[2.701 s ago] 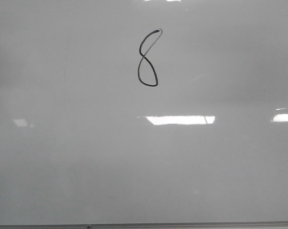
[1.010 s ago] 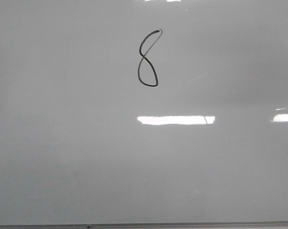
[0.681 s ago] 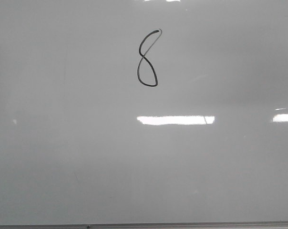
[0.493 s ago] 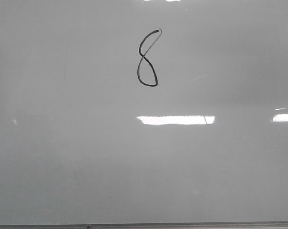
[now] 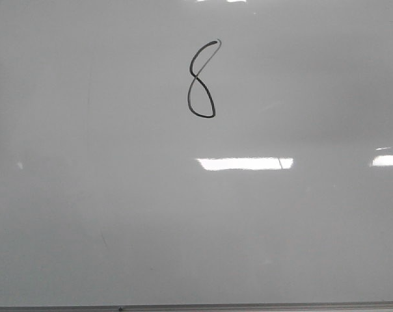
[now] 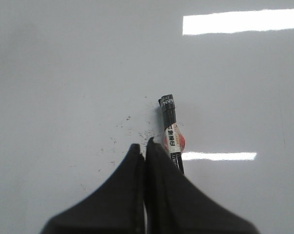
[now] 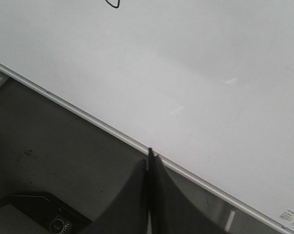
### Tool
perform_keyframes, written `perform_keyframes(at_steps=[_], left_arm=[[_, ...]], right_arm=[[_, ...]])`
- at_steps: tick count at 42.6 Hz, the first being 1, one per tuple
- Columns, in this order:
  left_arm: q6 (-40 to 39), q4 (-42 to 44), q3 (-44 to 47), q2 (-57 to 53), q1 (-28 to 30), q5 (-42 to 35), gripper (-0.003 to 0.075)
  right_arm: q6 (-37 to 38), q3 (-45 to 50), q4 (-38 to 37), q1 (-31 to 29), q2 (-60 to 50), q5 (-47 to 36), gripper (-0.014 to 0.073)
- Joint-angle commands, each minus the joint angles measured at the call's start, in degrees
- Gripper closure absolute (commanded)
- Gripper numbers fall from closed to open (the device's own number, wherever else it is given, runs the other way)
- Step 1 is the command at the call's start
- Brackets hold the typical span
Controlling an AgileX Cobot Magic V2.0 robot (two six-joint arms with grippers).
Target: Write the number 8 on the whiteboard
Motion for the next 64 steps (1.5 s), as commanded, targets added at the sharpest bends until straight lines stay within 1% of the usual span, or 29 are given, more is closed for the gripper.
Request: perform_keyframes(at_steps=[1,24,27,32,35,41,48,52,55,59,64], left_arm=[[-0.01,-0.48,0.84,-0.86,-0.22,-4.94,0.0741],[-0.01,-0.48,0.84,-0.75,-0.22,-4.94,0.0741],[-0.01,-0.48,0.84,-0.75,-0.22,-4.94,0.0741],[-0.01,-0.48,0.84,-0.75,-0.22,-4.94,0.0741],[-0.01,-0.48,0.84,-0.75,-0.22,-4.94,0.0741],[-0.01,-0.48,0.84,-0.75,-0.12,-4.94,0.0741],[-0.01,-0.48,0.84,-0.75,-0.12,-4.94,0.0741],[-0.01,-0.48,0.84,-0.75,-0.12,-4.94,0.0741],[-0.01,-0.48,0.84,-0.75,-0.12,-4.94,0.0741],[-0.01,-0.48,0.84,-0.75,-0.12,-4.83,0.0741],[-0.01,-0.48,0.84,-0.75,-0.12,-4.83,0.0741]], right_arm=[[-0.01,-1.37,-1.06,-0.40,0.16,-3.19,0.0662],[-0.01,-0.88,-1.20,-0.70,-0.33,-3.40,0.0662],[-0.01,0.64,-0.37,-3.19,-1.44,-4.17,0.0662],[-0.01,5.72,-0.32,-10.82,-6.59,-7.12,0.0662],[-0.01,10.09,-0.32,-15.55,-11.31,-12.21,0.0662],[-0.01,20.49,-0.32,-23.78,-21.47,-25.00,0.0662],[-0.01,31.67,0.71,-30.63,-30.76,-37.38,0.0662],[-0.01,37.52,1.63,-33.52,-35.11,-43.58,0.0662],[-0.01,41.10,2.88,-34.83,-36.36,-47.78,0.0662],[-0.01,45.20,5.19,-35.56,-35.99,-52.15,0.0662],[-0.01,49.67,5.69,-35.33,-36.29,-58.63,0.0662]])
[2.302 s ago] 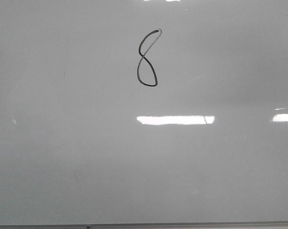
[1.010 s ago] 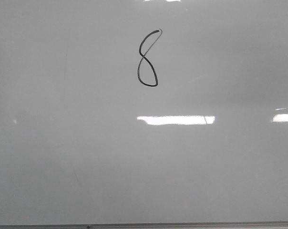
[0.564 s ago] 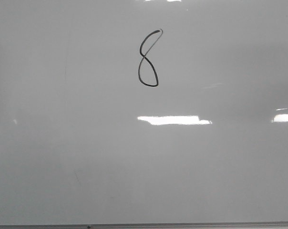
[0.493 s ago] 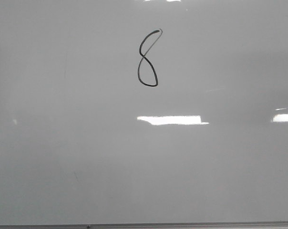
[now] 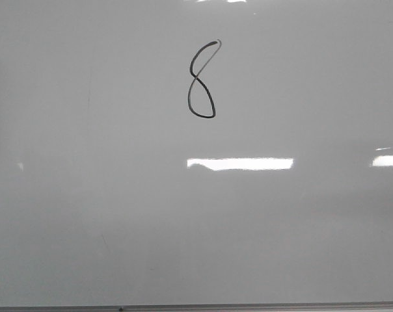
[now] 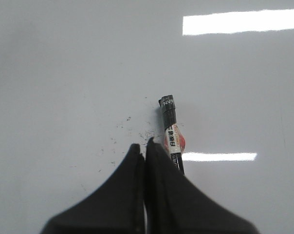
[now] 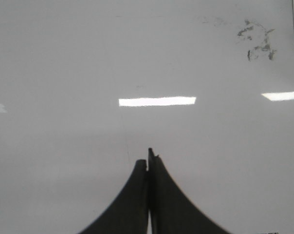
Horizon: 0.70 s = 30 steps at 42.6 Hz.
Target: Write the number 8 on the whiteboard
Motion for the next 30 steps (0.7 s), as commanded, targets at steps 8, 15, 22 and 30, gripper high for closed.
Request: perform_keyframes(at_steps=[8,15,22,30], left_arm=[[-0.05,-0.48,0.84,-0.75,-0.12,-4.73,0.0741],[-0.05,-0.48,0.84,-0.75,-0.12,-4.73,0.0741],[-0.05,-0.48,0.84,-0.75,-0.12,-4.73,0.0741],[-0.05,-0.48,0.84,-0.75,-0.12,-4.73,0.0741]], right_arm=[[-0.01,3.12,0.81,0.26,-1.12,-13.94,0.0662],[-0.01,3.17,0.81,0.20,-1.06,-15.17,0.0662],[-0.01,3.17,0.81,0.20,-1.06,-15.39,0.0662],[-0.01,3.17,1.27,0.70,-1.06,-15.82,0.0662]])
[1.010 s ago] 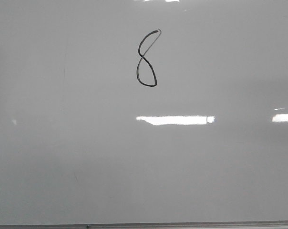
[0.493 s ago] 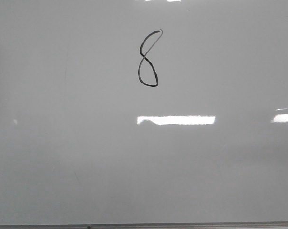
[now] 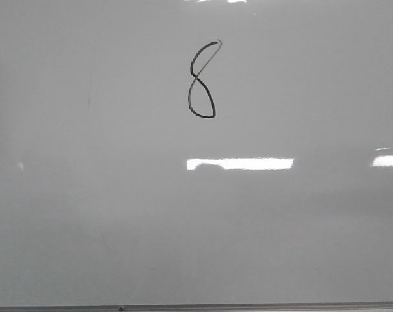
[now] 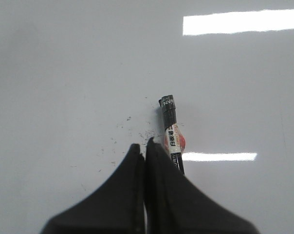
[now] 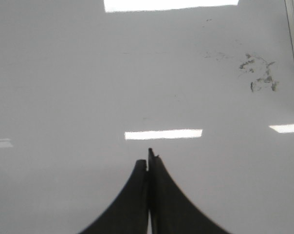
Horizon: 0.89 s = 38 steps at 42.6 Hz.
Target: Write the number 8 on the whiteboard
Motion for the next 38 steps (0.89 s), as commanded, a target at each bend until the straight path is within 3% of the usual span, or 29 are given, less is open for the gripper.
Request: perform_keyframes(at_steps=[1,38], left_arm=[[-0.05,-0.48,0.84,-0.75,-0.12,-4.73,0.0741],[-0.05,-0.48,0.84,-0.75,-0.12,-4.73,0.0741]], right_arm=[[-0.01,-0.10,0.36,0.66,-0.93,-5.16,0.0662],[-0.01,-0.10,0.36,3.17,-0.93,-6.03,0.0662]])
